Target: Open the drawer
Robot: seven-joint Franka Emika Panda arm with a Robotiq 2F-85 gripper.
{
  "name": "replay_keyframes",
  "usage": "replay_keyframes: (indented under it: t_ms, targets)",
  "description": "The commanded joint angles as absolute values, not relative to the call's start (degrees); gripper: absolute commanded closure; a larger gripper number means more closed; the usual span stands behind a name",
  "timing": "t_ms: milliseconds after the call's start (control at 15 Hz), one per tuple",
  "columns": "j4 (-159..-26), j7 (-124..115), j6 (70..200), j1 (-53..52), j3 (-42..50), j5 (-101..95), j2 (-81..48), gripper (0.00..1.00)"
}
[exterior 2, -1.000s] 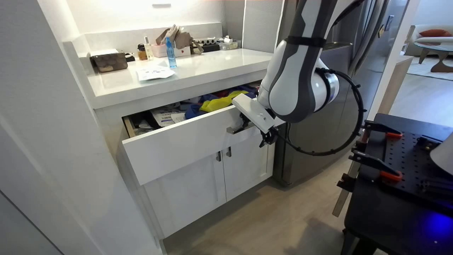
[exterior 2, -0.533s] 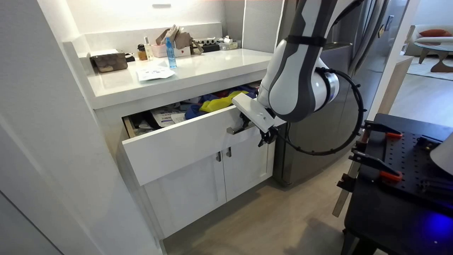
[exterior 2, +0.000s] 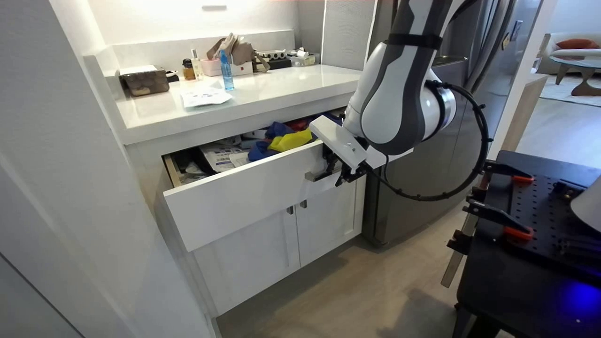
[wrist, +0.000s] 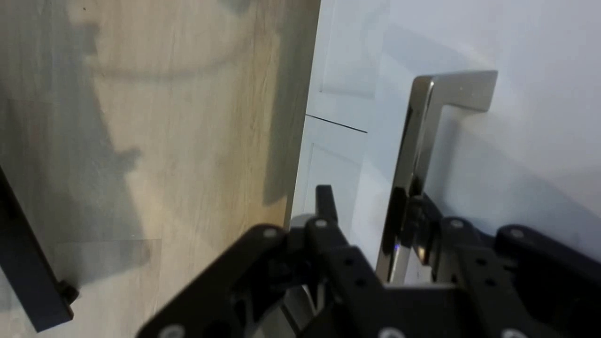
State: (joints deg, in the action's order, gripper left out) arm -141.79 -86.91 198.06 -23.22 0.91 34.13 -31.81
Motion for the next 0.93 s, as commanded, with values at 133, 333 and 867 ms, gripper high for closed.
replay_keyframes:
  t_ms: [133, 333, 867]
  targets:
    - [-146.56, -84.42, 194.42, -20.63, -1.34, 34.72, -31.46, 0.84]
    - [-147.01, -84.45, 194.81, -20.27, -1.84, 34.64, -31.32, 0.84]
    - [-152.00, -85.74, 199.77, -16.57, -6.72, 33.14, -30.79, 0.84]
